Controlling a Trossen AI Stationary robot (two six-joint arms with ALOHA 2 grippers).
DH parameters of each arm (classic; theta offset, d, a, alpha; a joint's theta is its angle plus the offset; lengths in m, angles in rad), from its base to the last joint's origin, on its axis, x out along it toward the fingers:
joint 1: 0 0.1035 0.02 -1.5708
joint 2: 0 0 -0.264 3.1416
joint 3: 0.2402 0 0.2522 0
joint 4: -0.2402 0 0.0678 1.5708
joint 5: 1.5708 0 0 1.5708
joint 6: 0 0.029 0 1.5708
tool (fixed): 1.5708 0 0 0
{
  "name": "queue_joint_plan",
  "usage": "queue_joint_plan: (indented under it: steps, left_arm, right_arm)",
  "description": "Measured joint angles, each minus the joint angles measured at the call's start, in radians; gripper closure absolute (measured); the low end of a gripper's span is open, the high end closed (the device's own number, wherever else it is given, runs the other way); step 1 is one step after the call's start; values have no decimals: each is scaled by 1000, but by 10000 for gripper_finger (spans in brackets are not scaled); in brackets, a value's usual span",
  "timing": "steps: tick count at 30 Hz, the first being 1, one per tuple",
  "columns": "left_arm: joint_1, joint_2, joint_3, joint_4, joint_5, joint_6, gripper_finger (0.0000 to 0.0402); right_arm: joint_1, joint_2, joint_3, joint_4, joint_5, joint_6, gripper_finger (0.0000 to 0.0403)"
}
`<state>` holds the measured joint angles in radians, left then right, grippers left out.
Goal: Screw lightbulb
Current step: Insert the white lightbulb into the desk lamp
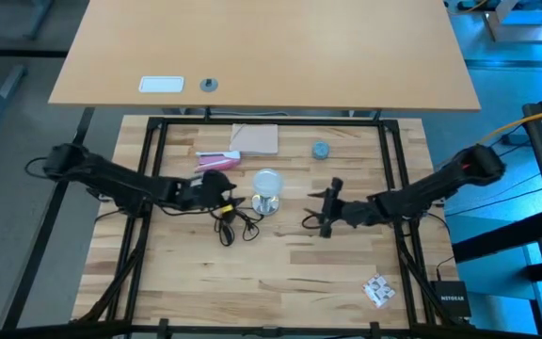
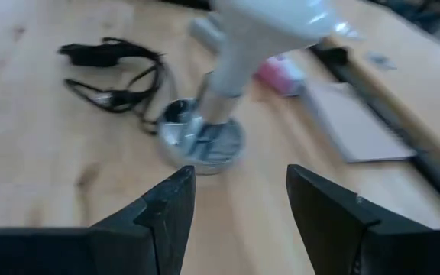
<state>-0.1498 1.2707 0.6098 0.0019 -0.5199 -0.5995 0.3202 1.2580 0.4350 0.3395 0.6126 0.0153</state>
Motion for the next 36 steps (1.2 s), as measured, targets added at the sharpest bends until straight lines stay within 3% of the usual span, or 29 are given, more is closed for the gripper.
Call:
queue_joint_plan:
  steps: [8,14,17,22,31,36]
  left_arm:
    - [70,194,1,391,2,159,142]
    - [82,232,2,423,46,216,142]
    - [73,232,2,420,105,242,142]
    - [61,232,2,434,114,315,142]
    - [81,302,2,501,113,283,142]
    - [81,397,2,659,106,317,142]
  right_arm:
    - [0,264,39,192,-99,6,191]
    - [0,378,106,192,-162,3,191]
    - [0,404,125,191,-141,3,191]
    - [-24,418,150,190,-87,6,191]
    - [-121,418,162,190,-197,34,191]
    - [-134,418,162,190,-239,32,191]
